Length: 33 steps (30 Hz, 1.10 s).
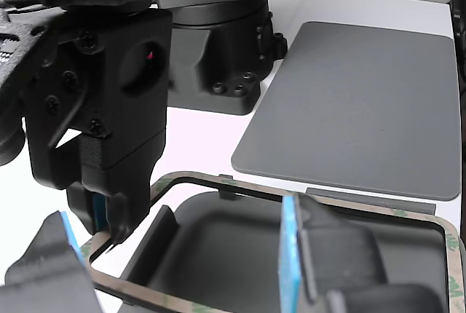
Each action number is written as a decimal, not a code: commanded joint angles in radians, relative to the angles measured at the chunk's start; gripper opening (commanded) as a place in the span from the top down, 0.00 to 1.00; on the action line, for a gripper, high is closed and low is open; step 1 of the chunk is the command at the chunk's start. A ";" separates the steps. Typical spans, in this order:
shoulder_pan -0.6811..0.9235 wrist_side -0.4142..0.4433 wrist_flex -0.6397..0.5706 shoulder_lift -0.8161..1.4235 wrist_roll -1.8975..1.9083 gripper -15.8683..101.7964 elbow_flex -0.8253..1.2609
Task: Move top rectangular frame to the holder.
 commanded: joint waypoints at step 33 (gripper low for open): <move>-0.026 -0.032 0.086 -0.100 0.012 0.96 -0.118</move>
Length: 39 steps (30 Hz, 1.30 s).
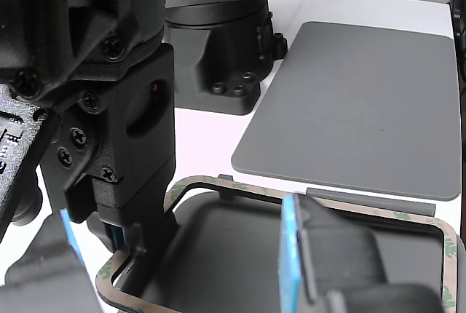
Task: Move top rectangular frame to the holder.
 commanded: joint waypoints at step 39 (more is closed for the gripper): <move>-0.012 -0.012 -0.037 0.008 -0.012 0.80 0.015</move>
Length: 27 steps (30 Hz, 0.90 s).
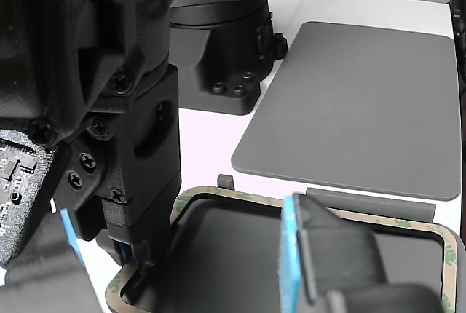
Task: Move top rectangular frame to the holder.
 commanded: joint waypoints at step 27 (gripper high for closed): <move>-0.029 0.147 -0.149 0.574 0.156 0.02 0.359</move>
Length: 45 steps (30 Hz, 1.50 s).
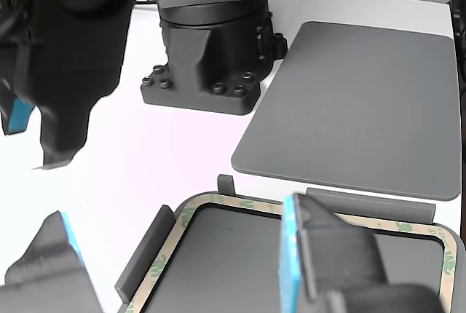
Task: Move top rectangular frame to the holder.
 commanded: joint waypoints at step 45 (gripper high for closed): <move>-0.365 -0.249 -0.537 1.379 -0.408 0.02 1.339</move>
